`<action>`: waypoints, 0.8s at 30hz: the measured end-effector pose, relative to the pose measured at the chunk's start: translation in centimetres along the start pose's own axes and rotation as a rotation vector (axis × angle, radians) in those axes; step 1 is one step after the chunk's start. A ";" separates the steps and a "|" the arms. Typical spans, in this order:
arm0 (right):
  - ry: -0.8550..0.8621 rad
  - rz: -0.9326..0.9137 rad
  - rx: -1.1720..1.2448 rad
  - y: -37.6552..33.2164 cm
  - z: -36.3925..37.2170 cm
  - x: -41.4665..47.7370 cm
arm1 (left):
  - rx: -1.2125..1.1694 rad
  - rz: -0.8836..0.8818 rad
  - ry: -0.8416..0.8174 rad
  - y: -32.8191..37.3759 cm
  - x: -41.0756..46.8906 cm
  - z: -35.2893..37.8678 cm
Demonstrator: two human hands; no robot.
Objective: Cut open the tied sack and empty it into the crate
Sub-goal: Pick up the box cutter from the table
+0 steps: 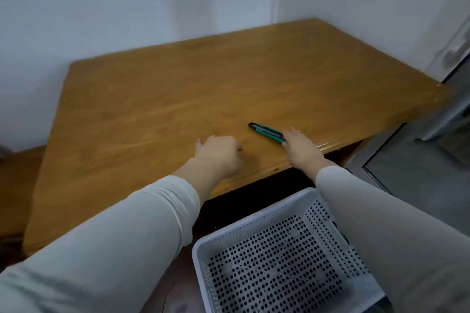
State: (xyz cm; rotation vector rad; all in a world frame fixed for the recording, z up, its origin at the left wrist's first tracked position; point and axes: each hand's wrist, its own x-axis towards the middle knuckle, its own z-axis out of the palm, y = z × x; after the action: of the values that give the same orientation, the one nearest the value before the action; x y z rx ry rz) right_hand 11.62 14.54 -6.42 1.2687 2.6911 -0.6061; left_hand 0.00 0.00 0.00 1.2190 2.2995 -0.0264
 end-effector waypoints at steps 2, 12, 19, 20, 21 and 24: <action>0.009 0.036 -0.033 0.0 0.5 1.2 | 0.030 0.002 -0.003 -0.7 0.4 0.0; 0.046 0.158 -0.010 -0.5 1.4 1.6 | 0.017 -0.030 0.035 -1.9 0.8 1.7; 0.016 0.209 0.304 0.5 1.9 -2.1 | -0.007 -0.072 0.058 -0.1 -1.4 3.5; 0.021 0.226 0.405 1.2 2.0 -3.0 | -0.006 -0.077 0.061 0.5 -2.0 4.0; 0.017 0.247 0.526 2.0 2.0 -4.1 | -0.003 -0.079 0.062 1.3 -2.5 4.5; -0.066 0.319 0.950 4.8 1.8 -8.0 | -0.017 -0.084 0.050 4.0 -4.6 6.2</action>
State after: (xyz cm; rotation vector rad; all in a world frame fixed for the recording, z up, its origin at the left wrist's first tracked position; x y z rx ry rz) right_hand 20.28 10.89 -7.45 1.7249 2.0598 -1.9372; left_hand 7.88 -2.74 -2.31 1.1264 2.3882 -0.0058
